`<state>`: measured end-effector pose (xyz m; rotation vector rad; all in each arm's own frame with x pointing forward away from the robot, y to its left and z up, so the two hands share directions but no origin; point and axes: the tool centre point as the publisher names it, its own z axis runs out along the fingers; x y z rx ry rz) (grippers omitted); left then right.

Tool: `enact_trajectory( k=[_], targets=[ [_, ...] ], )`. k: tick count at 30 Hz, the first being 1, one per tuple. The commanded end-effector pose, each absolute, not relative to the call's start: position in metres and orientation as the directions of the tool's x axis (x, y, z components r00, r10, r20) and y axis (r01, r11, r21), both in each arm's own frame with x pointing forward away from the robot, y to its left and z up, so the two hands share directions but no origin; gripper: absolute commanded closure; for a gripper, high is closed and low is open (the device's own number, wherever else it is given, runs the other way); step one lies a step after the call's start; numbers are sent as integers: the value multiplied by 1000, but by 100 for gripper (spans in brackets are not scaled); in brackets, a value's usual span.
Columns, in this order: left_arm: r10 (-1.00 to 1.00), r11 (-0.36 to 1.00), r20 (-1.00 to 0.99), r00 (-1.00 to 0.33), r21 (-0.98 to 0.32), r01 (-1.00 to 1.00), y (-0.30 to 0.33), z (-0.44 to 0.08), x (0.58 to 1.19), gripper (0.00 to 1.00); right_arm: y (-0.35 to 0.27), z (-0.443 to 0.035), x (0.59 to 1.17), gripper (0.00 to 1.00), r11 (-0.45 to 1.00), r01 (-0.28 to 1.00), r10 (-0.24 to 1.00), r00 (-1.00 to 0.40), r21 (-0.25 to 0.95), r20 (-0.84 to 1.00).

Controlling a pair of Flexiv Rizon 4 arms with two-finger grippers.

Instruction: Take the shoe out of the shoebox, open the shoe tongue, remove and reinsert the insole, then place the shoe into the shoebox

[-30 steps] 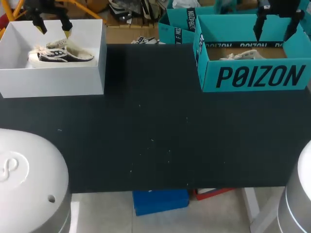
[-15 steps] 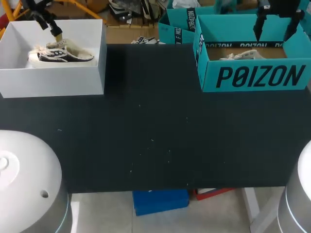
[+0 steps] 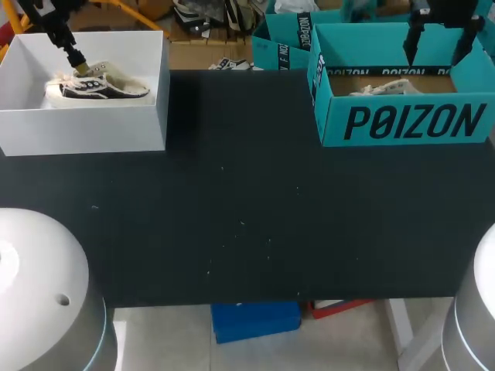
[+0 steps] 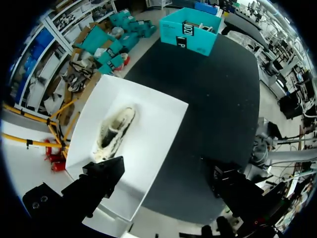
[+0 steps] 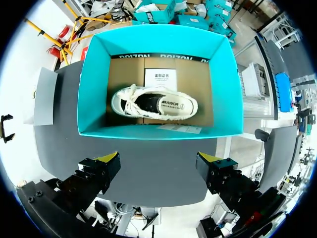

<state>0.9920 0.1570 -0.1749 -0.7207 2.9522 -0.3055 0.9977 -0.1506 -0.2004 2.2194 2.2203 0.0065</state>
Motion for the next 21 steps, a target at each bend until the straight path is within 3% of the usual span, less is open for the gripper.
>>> enact_trajectory(
  k=[1,13,21],
  targets=[
    [-398,905,-102,-912,-204,-372,157,-177,989,0,-150,-200,998,0,0,1000,1000,0,3,1],
    [-54,989,-176,-983,-143,-28,192,-196,1020,0,-150,-200,998,0,0,1000,1000,0,3,1],
    [-98,991,-198,-975,-109,-77,210,-218,1061,0,-150,-200,998,0,0,1000,1000,0,3,1]
  ],
)
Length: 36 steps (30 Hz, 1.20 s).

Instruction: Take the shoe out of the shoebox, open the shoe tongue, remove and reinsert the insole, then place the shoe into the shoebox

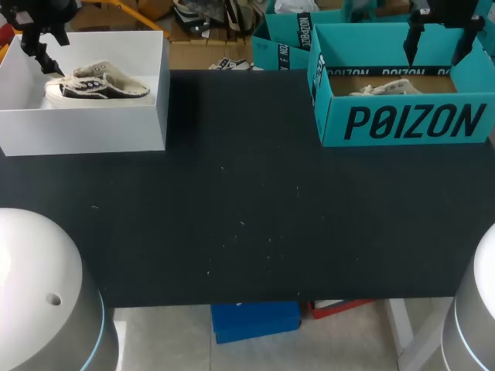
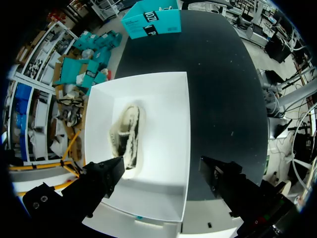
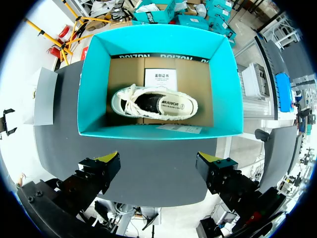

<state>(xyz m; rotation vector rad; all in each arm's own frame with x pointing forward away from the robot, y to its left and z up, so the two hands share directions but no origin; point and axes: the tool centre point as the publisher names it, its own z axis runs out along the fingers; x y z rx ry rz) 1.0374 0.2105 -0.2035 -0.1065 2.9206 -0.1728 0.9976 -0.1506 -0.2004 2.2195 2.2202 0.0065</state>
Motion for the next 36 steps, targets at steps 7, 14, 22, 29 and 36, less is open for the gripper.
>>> enact_trajectory(
  k=[7,14,22,29,36],
  targets=[
    [-130,990,-184,-974,-86,-115,214,-242,1089,19,-150,-200,998,0,0,1000,1000,0,3,1],
    [-119,990,-160,-980,-100,-103,204,-264,1112,44,-150,-200,998,0,0,1000,1000,0,3,1],
    [-105,993,-159,-982,-77,-94,198,-293,1130,47,-150,-200,998,0,0,1000,1000,0,3,1],
    [-96,995,-152,-984,-54,-88,197,-317,1135,50,-150,-200,998,0,0,1000,1000,0,3,1],
    [-107,994,-140,-984,-45,-102,200,-332,1139,47,-150,-200,998,0,0,1000,1000,0,3,1]
  ],
)
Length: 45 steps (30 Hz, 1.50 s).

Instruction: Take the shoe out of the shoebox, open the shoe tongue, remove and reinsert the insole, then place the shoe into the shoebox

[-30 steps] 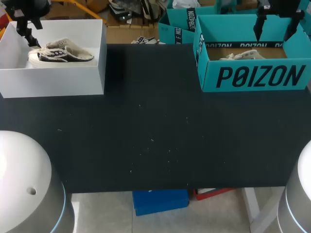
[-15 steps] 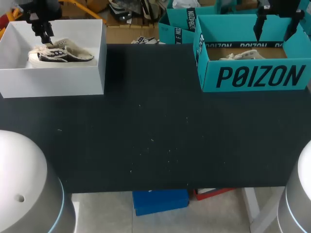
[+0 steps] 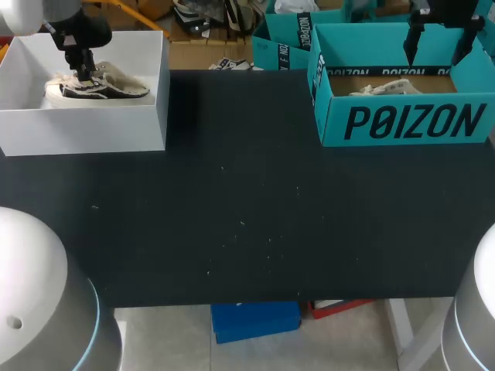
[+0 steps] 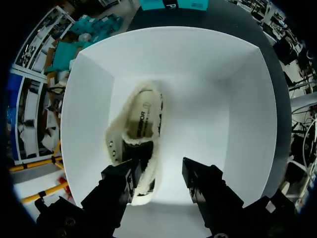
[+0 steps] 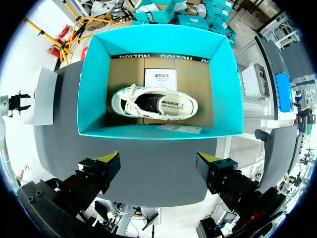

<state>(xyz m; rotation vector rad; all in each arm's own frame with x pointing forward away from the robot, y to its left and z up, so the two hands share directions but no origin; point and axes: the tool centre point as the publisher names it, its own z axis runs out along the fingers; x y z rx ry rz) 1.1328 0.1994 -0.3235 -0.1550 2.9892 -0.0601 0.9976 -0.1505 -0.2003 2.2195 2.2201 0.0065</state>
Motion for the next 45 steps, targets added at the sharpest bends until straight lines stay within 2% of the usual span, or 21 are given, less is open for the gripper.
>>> enact_trajectory(
  k=[1,7,21,30,34,41,45],
  targets=[
    [-106,994,-140,-984,-43,-101,201,-333,1139,47,-150,-200,998,0,0,1000,1000,0,3,1],
    [-110,994,-130,-985,-32,-107,201,-347,1141,50,-150,-200,998,0,0,1000,1000,0,3,1],
    [-127,992,-89,-988,2,-128,196,-388,1144,49,-150,-200,998,0,0,1000,1000,0,3,1],
    [-134,991,-88,-987,10,-135,194,-403,1149,51,-150,-200,998,0,0,1000,1000,0,3,1],
    [-137,990,-86,-987,15,-139,196,-407,1150,58,-150,-200,998,0,0,1000,1000,0,3,1],
    [-150,988,-81,-985,24,-152,198,-412,1151,65,-150,-200,998,0,0,1000,1000,0,3,1],
    [-174,983,-94,-980,39,-179,199,-417,1153,73,-150,-200,998,0,0,1000,1000,0,3,1]
  ],
)
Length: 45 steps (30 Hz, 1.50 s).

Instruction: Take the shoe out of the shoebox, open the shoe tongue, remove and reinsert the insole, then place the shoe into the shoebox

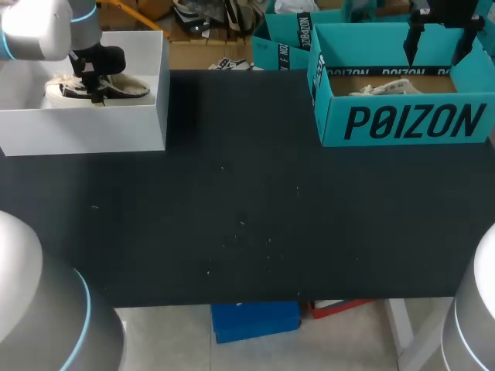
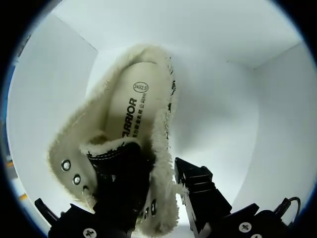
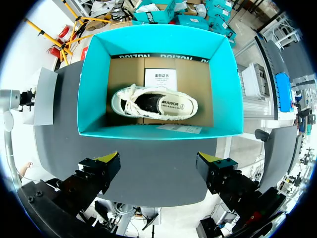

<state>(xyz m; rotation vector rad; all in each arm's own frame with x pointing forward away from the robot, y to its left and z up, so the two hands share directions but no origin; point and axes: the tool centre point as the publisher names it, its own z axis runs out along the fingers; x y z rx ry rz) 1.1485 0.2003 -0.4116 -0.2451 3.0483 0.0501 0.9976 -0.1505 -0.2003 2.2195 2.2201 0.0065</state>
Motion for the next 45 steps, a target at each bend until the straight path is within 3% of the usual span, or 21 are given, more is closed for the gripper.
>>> enact_trajectory(
  k=[1,4,5,15,34,45],
  targets=[
    [-190,981,-92,-978,32,-193,198,-419,1155,74,-150,-200,998,0,0,1000,1000,0,3,1],
    [-202,978,-111,-973,37,-208,196,-418,1157,99,-150,-200,998,0,0,1000,1000,0,3,1],
    [-202,978,-112,-973,36,-208,196,-418,1157,100,-150,-200,998,0,0,1000,1000,0,3,1],
    [-175,984,-133,-976,-7,-176,199,-393,1154,100,-150,-200,998,0,0,1000,1000,0,3,1],
    [-77,997,-276,-958,-19,-75,188,-289,1135,100,-150,-200,998,0,0,1000,1000,0,3,1],
    [-119,991,-403,-907,0,-130,151,-226,1076,100,-150,-200,998,0,0,1000,1000,0,3,1]
  ],
)
